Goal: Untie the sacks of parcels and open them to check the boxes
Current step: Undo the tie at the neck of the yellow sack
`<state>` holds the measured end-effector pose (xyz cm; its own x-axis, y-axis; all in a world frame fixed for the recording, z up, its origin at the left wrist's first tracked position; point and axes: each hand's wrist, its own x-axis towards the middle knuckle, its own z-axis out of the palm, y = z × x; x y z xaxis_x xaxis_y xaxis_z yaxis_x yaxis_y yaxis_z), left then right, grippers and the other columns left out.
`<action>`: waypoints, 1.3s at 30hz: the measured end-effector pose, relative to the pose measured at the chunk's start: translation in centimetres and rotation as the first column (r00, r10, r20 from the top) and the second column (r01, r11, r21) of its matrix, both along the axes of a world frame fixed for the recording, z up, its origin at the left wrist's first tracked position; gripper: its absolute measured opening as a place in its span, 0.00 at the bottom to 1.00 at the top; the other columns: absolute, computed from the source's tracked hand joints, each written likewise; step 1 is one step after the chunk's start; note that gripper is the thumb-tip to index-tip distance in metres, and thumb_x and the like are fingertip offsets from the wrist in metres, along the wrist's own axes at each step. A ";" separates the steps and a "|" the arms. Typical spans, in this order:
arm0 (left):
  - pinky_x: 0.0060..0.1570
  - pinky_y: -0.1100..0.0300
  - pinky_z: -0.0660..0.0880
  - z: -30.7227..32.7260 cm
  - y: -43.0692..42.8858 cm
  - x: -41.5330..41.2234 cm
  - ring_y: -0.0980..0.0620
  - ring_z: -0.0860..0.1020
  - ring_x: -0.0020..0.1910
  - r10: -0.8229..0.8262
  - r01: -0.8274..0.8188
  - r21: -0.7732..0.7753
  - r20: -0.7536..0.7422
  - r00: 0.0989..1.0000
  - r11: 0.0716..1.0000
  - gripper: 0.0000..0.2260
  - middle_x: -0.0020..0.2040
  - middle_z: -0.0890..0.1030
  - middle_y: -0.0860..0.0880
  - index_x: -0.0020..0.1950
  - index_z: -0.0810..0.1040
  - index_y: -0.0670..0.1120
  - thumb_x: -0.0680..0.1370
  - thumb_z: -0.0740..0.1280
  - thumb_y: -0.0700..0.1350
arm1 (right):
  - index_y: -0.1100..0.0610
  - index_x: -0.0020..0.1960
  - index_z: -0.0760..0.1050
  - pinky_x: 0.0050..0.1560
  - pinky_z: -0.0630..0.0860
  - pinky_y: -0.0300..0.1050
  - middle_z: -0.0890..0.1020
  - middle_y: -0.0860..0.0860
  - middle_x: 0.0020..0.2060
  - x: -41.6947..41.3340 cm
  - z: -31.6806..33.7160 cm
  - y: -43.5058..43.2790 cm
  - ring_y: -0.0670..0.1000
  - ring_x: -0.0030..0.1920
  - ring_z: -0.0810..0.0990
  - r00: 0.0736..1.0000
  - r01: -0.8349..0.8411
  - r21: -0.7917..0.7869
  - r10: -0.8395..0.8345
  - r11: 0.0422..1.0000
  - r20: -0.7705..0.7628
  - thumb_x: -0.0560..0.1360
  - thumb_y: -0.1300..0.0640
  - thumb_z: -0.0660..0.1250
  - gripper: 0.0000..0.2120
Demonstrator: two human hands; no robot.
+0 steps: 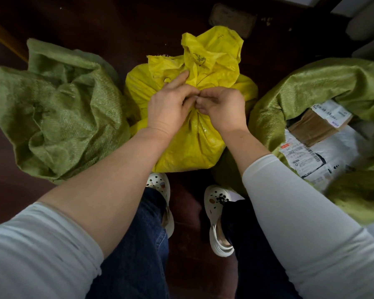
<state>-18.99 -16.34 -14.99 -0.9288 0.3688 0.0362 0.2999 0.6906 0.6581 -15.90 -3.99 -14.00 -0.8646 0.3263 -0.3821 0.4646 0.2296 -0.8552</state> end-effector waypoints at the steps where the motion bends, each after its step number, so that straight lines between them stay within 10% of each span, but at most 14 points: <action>1: 0.51 0.49 0.78 0.0 0.1 0.1 0.43 0.80 0.56 0.005 -0.005 -0.017 0.002 1.000 1.000 0.11 0.67 0.75 0.47 0.49 0.83 0.47 0.72 0.66 0.48 | 0.64 0.49 0.81 0.51 0.79 0.57 0.84 0.59 0.40 0.0 0.0 0.0 0.59 0.44 0.83 0.998 -0.059 0.117 0.062 0.991 -0.021 0.72 0.62 0.67 0.08; 6: 0.56 0.51 0.75 -0.2 0.3 0.0 0.45 0.78 0.60 0.073 -0.071 -0.028 0.037 0.997 0.997 0.09 0.67 0.75 0.48 0.50 0.83 0.46 0.74 0.67 0.46 | 0.58 0.56 0.78 0.49 0.74 0.50 0.83 0.58 0.50 0.0 0.4 -0.7 0.61 0.54 0.79 0.945 -0.315 0.652 0.294 0.689 0.145 0.78 0.55 0.60 0.12; 10: 0.61 0.59 0.71 -0.4 0.3 -0.7 0.49 0.76 0.62 0.128 -0.135 0.062 0.108 0.986 0.989 0.08 0.66 0.75 0.47 0.51 0.83 0.45 0.73 0.69 0.45 | 0.55 0.38 0.79 0.45 0.81 0.52 0.82 0.57 0.34 -0.3 0.3 -0.8 0.55 0.38 0.83 0.999 0.034 0.113 -0.032 0.993 -0.019 0.75 0.62 0.64 0.08; 13: 0.60 0.63 0.69 -0.5 0.2 -0.8 0.50 0.76 0.62 0.120 -0.131 0.082 0.124 0.985 0.988 0.08 0.65 0.76 0.46 0.50 0.84 0.44 0.73 0.71 0.46 | 0.60 0.38 0.76 0.35 0.79 0.36 0.79 0.54 0.31 -0.1 0.1 -0.2 0.43 0.27 0.80 0.969 0.246 -0.305 -0.229 0.920 0.089 0.75 0.67 0.65 0.08; 21: 0.56 0.60 0.75 -0.3 -0.3 -0.6 0.48 0.81 0.53 0.065 -0.074 0.097 0.094 0.993 0.992 0.11 0.66 0.75 0.44 0.48 0.84 0.44 0.70 0.68 0.47 | 0.70 0.56 0.74 0.41 0.81 0.34 0.81 0.55 0.38 0.3 0.6 0.9 0.42 0.32 0.82 0.994 0.111 -0.352 -0.102 0.929 0.046 0.71 0.72 0.68 0.14; 35: 0.59 0.61 0.71 -0.3 -0.3 -0.6 0.47 0.79 0.58 0.020 -0.024 0.069 0.057 0.998 0.997 0.11 0.66 0.75 0.44 0.51 0.84 0.46 0.73 0.68 0.48 | 0.59 0.46 0.82 0.48 0.80 0.55 0.85 0.56 0.39 -0.2 -0.5 1.0 0.55 0.42 0.84 0.980 -0.149 0.282 0.179 0.948 -0.082 0.71 0.57 0.70 0.07; 39: 0.58 0.71 0.65 -0.5 0.2 -0.9 0.52 0.76 0.61 0.124 -0.148 0.178 0.140 0.982 0.973 0.10 0.64 0.77 0.44 0.50 0.84 0.43 0.73 0.69 0.45 | 0.53 0.34 0.80 0.46 0.81 0.56 0.84 0.56 0.33 -0.4 0.0 0.5 0.58 0.39 0.84 0.998 0.024 0.113 -0.018 0.993 -0.055 0.65 0.57 0.68 0.03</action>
